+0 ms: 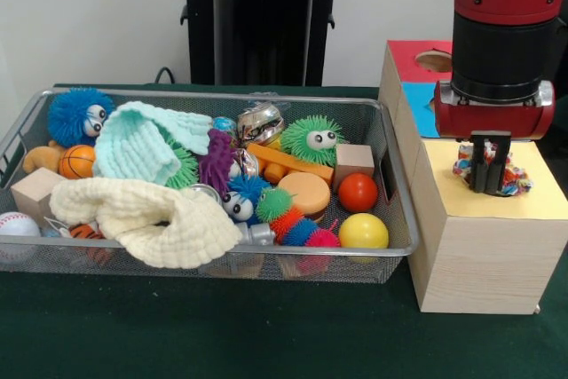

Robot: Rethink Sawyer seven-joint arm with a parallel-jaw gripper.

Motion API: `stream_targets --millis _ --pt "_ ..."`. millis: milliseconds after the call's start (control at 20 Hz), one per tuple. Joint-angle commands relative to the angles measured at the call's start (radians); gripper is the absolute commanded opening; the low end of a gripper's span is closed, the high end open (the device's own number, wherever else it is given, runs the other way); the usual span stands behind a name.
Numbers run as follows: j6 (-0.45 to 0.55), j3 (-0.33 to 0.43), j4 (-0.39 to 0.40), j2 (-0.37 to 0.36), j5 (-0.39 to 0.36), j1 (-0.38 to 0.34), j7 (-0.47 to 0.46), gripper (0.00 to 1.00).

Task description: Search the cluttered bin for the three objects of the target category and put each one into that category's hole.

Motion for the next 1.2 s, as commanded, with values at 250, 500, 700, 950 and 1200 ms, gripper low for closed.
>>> stream_targets --millis 250,500,700,950,1200 --pt "0.025 0.043 0.157 0.118 -0.058 0.001 0.144 0.00" --pt "-0.037 0.052 0.165 0.143 -0.047 0.007 0.166 0.00" --pt "-0.052 0.057 0.189 0.133 -0.033 0.023 0.192 0.00" --pt "-0.087 0.037 0.222 0.094 -0.036 0.054 0.214 0.00" --pt "-0.079 0.015 0.242 0.065 -0.034 0.076 0.215 0.00"
